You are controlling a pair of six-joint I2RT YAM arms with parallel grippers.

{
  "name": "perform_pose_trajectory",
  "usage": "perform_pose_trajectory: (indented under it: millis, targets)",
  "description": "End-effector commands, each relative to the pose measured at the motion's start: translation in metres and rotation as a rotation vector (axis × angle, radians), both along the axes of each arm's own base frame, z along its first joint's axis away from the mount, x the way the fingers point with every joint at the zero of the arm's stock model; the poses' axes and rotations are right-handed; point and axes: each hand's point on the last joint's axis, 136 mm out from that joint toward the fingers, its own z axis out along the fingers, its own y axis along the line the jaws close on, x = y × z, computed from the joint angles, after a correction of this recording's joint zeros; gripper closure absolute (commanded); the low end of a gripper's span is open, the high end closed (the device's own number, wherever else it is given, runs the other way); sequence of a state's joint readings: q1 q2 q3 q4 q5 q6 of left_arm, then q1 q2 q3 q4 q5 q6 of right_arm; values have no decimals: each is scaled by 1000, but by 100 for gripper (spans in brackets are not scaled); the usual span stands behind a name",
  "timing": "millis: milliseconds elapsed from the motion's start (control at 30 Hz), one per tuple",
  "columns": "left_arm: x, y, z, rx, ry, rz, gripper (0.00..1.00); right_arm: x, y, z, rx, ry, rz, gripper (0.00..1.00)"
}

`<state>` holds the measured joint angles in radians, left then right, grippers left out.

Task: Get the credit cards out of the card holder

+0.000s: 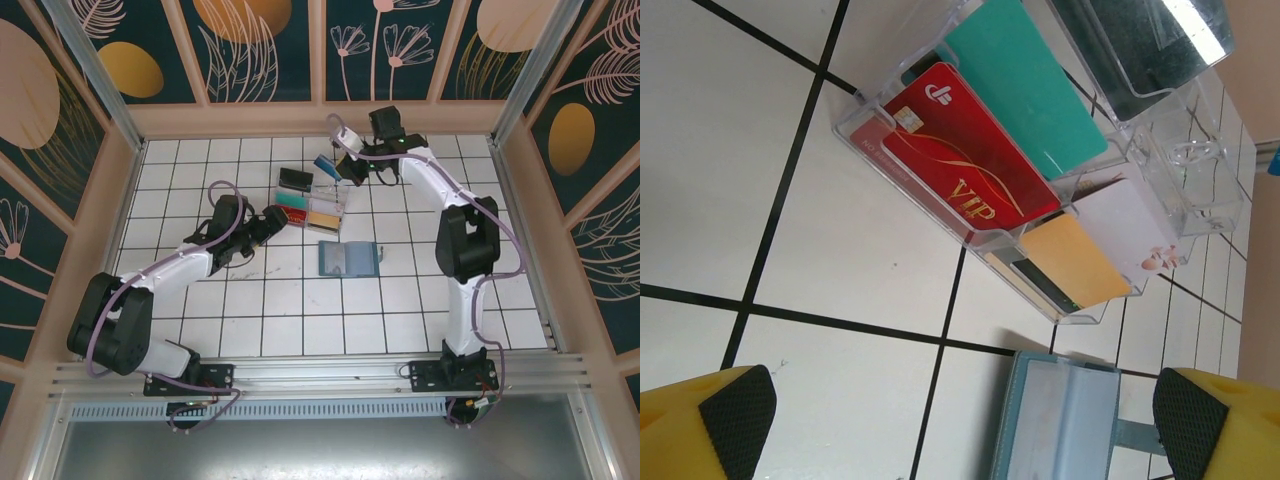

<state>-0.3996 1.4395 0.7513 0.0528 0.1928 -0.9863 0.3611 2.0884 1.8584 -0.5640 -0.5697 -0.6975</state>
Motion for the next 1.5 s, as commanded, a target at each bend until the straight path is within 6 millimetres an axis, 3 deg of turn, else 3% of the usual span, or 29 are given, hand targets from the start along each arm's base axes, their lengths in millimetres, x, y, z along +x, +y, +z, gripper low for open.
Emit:
perform_pose_trajectory:
  millis: [0,500,700,833,967,1033,1167,1333,1467]
  targets:
    - [-2,4,0,23,-4,-9,1,-9,-4,-11,-62,9,92,100]
    - [-3,0,-8,16,19,-29,1,-6,-12,-49,-177,34,96,100]
    - [-5,0,-10,16,26,-34,1,-3,-7,-42,-153,27,87,84]
    - [-5,-1,-11,14,28,-38,1,0,-3,-30,-125,22,72,74]
    - [-5,-3,-10,9,26,-45,1,4,-1,-12,-96,-3,43,71]
    - [-6,-3,-10,6,26,-48,1,7,-3,3,-79,-25,13,70]
    - [-6,-3,-11,8,25,-53,1,-4,-7,53,25,-63,-67,61]
    - [-6,-2,-12,15,19,-47,1,-22,-31,92,152,-97,-313,50]
    - [-4,-1,-12,23,14,-48,1,-37,-65,95,245,-29,-601,49]
